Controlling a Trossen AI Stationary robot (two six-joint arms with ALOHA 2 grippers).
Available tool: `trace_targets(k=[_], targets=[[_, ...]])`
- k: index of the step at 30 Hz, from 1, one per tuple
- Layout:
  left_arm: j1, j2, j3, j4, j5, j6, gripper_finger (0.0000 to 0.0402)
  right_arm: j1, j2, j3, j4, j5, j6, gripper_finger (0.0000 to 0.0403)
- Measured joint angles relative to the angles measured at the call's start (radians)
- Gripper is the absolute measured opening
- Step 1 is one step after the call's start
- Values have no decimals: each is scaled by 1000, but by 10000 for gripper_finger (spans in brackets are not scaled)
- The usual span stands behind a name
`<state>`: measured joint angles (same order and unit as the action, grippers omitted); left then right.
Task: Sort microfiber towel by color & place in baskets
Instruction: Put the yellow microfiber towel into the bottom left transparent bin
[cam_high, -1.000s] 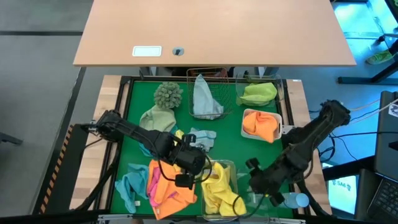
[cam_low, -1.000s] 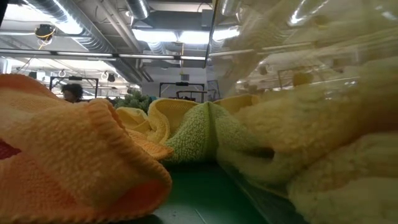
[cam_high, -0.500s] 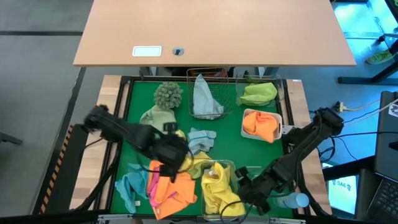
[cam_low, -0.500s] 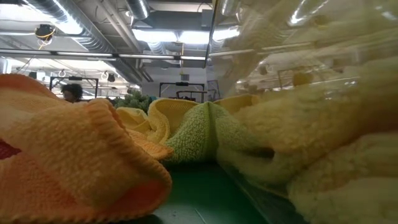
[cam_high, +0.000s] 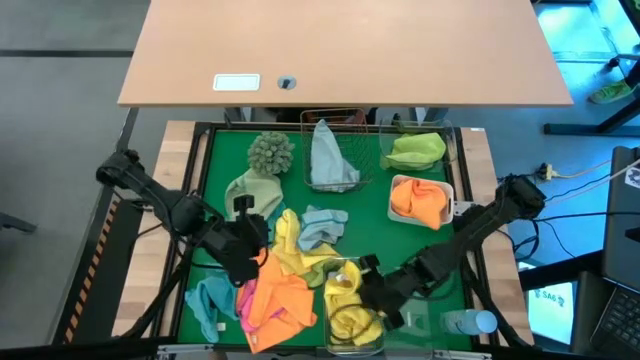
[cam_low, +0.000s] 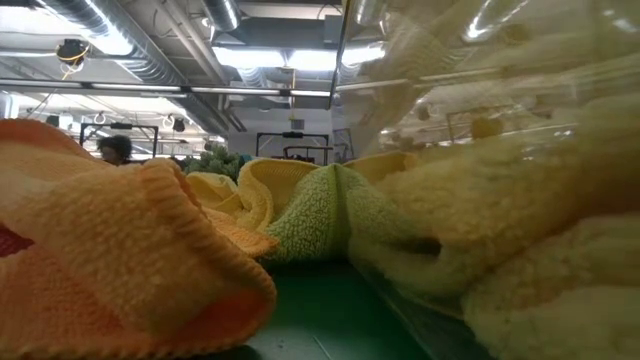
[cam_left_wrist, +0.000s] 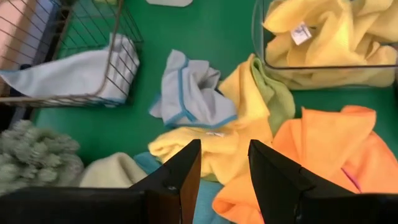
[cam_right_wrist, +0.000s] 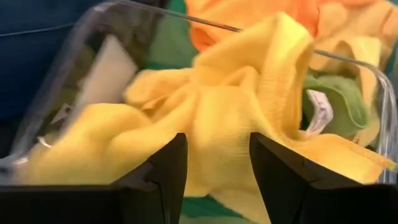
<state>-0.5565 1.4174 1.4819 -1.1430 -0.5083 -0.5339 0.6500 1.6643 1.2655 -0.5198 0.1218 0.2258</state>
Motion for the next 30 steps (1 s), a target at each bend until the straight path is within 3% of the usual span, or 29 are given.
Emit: trace_targets(k=[11, 20, 30], targets=[[-48, -68, -298, 276, 27, -69, 128, -124, 82, 0, 11, -221, -51, 172], [-49, -68, -428, 501, 131, -68, 128, -206, 91, 0, -15, -212, -52, 172], [-49, -68, -436, 526, 133, -109, 128, -225, 104, -1, -52, -223, -52, 172]])
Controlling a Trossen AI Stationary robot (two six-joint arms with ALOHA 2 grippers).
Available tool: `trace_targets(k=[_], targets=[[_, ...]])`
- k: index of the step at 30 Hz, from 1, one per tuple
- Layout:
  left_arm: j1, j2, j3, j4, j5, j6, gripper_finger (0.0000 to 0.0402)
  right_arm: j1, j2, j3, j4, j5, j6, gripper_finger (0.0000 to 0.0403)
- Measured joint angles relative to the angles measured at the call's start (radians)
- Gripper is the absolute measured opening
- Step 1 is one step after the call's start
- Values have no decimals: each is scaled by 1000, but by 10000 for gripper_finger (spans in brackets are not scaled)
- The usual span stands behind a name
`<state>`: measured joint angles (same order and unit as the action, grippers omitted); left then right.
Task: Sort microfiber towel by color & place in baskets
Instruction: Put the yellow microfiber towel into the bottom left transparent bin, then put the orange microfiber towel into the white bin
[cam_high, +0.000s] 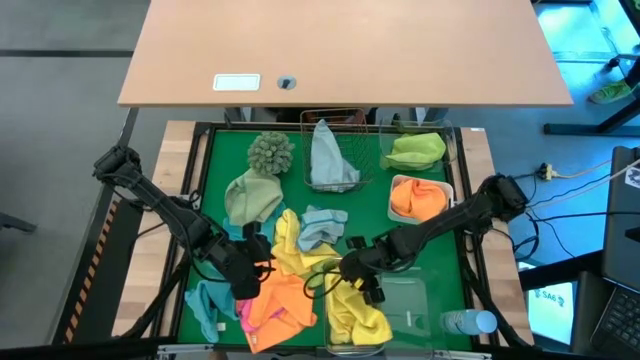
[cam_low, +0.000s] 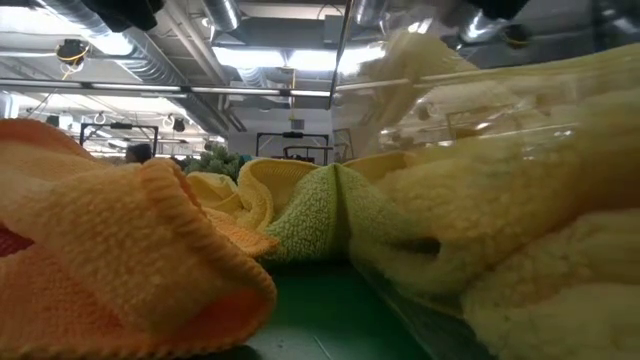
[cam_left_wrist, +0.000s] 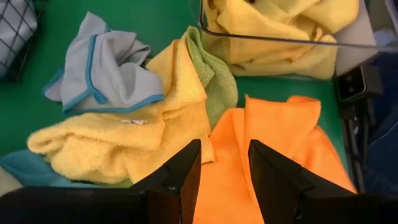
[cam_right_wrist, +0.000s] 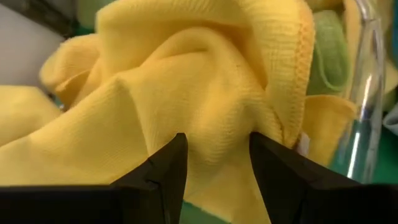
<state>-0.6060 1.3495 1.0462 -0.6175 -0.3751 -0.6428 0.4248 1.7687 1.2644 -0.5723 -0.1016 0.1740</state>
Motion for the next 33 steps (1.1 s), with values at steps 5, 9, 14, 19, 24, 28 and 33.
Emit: trace_targets(k=[5, 9, 14, 19, 24, 28, 33], targets=[[0, 0, 0, 1, 0, -94, 128, 2, -40, 0, -5, -30, 2, 172], [0, 0, 0, 2, 5, -167, 128, 1, -92, 0, -5, -39, 2, 172], [-5, 18, 0, 4, 58, -252, 128, 1, -161, 0, -7, -53, 3, 172], [-37, 91, 0, 11, 74, -299, 128, 1, -223, 0, -15, -57, 4, 172], [-63, 185, 0, 52, 137, -301, 128, 0, -267, 0, -33, -40, 3, 172], [-62, 242, 0, 97, 179, -301, 128, 0, -274, 0, -30, -39, 1, 172], [-62, 274, 0, 101, 183, -302, 128, 0, -273, 0, -31, -39, 1, 172]])
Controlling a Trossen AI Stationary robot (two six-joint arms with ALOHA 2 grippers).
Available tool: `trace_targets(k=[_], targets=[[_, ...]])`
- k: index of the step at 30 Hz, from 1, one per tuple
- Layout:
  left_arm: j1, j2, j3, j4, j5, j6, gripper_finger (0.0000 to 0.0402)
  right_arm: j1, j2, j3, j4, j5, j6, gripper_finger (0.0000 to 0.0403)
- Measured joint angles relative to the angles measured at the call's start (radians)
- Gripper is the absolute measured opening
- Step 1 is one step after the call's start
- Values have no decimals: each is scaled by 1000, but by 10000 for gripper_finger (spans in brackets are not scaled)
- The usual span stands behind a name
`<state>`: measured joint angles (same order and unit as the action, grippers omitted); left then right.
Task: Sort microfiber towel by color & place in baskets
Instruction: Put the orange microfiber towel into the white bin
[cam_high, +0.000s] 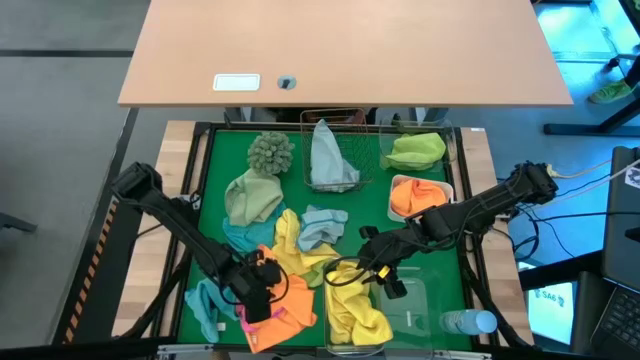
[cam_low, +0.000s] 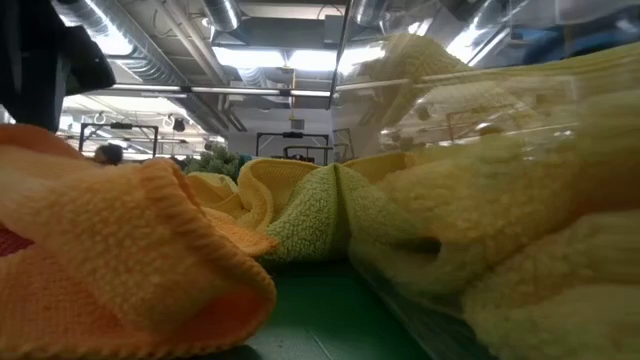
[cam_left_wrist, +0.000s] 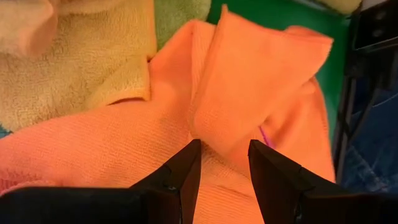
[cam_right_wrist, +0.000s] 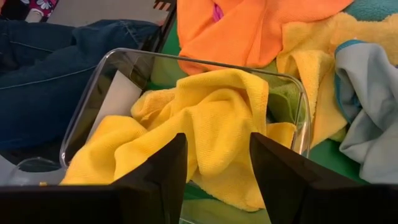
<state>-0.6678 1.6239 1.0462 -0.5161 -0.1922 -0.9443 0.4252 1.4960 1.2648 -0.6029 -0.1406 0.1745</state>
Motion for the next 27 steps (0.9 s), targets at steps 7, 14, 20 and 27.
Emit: trace_targets(k=[7, 14, 20, 27], targets=[[4, 8, 0, -14, -27, 2, 128, 0, 1, 0, 1, 0, 0, 172], [11, 8, 0, -14, -98, -22, 128, 0, 2, 0, 2, 1, -1, 172], [9, 14, 0, -14, -49, -24, 128, 0, 2, 0, -1, 1, -1, 172], [0, 88, 0, -20, 3, -24, 128, 0, 2, 0, 0, 1, -1, 172]])
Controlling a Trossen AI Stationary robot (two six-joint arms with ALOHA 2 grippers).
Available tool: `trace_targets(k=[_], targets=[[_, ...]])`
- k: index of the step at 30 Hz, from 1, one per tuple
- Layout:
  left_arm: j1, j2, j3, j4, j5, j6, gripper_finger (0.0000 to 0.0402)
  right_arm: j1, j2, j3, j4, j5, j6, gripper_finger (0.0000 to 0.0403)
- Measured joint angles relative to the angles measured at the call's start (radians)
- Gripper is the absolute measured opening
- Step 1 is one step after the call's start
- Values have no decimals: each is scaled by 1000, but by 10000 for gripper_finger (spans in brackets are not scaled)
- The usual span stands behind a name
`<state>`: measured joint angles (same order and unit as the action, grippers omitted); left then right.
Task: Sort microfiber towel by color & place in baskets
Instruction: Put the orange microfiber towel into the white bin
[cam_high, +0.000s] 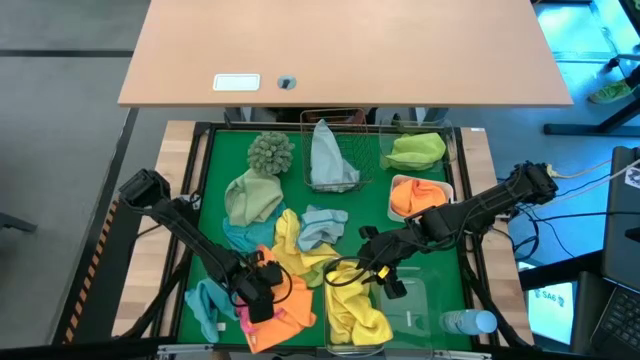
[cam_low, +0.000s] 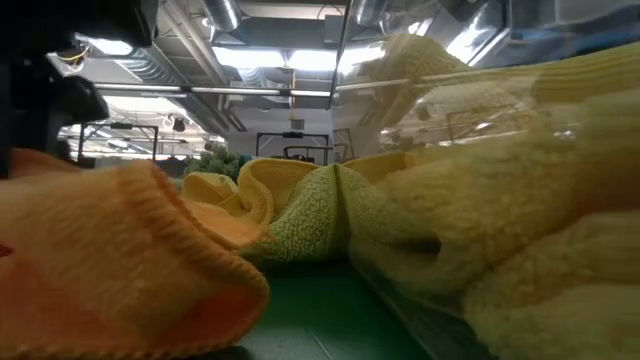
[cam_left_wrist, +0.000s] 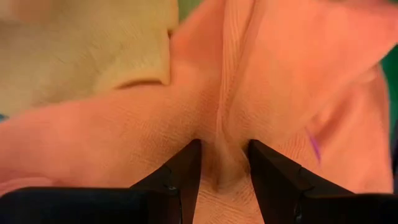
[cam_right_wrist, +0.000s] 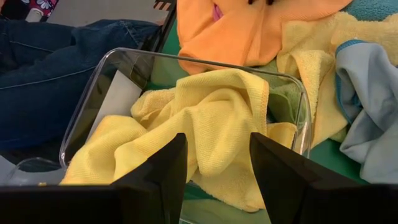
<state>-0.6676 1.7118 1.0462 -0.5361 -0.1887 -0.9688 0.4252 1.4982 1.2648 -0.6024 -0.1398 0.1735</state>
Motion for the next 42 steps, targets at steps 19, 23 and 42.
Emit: trace_targets(k=[19, 23, 42], targets=[[30, -135, 60, 46, -132, 38, 2, 0, 0, 0, 75, 58, 3, 172], [61, -181, 83, 94, -208, 133, 2, 0, 10, 1, 200, 182, 3, 172], [198, -199, 100, 558, -269, 530, 0, 0, 91, 1, 435, 401, -50, 172]])
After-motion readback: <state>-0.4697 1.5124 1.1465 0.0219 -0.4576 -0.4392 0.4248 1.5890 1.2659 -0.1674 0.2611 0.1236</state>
